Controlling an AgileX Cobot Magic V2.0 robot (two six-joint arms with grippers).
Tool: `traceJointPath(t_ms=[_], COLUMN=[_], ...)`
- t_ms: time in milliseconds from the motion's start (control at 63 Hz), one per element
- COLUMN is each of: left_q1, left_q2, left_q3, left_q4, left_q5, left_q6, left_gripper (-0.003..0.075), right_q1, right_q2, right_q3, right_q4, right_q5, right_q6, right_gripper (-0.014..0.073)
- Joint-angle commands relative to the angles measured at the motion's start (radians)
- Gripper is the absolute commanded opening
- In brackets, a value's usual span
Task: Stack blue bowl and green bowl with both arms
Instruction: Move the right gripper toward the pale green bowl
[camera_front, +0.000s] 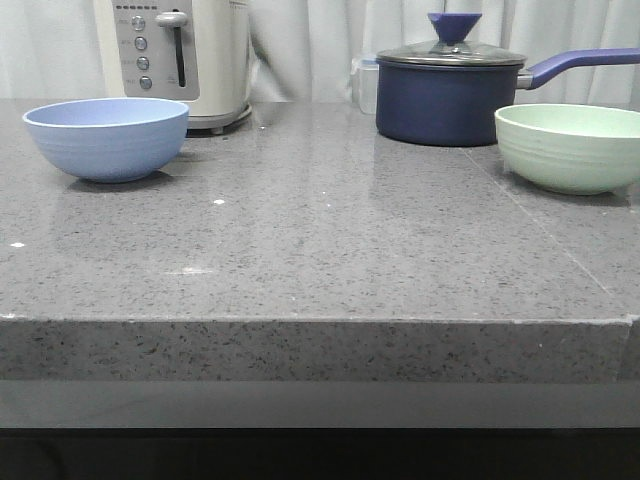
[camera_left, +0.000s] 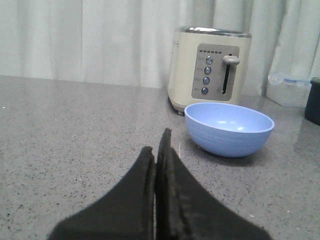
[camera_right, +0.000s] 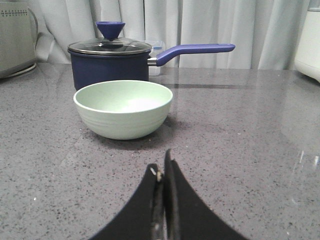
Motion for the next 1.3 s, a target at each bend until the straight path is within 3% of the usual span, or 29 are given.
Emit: traceJointPath(t_ms=[0,254,556,714,1286], left_q1=[-0.009,-0.009,-0.009,-0.009,-0.009], left_q2=[-0.015,0.073,0.359,0.457,0.651], left_q3=[-0.091,-0.415,-0.790,-0.834,-0.814], left_q4=[-0.002,-0.002,-0.008,-0.008,0.003], left_q5=[-0.066,0.222,0.528,0.532,0.535], left_q6=[-0.007,-0.007,-0.007,-0.007,-0.002], left_gripper=[-0.0020,-0.0020,-0.0020,-0.0020,-0.0018], right_q1=[-0.006,-0.006,-0.006,-0.006,-0.006], right_q2=[-0.019,0.051,0.339,0.475,0.760], right_q3=[-0.103,-0.400,-0.752,-0.829,-0.822], right_q4=[-0.002,-0.019,-0.019,-0.019,-0.019], right_q5=[-0.017,0.214,0.469,0.516,0.537], right_q6=[-0.005,-0.005,-0.005,-0.005,-0.005], right_gripper=[-0.0054,-0.0054,-0.0054,-0.0054,-0.0042])
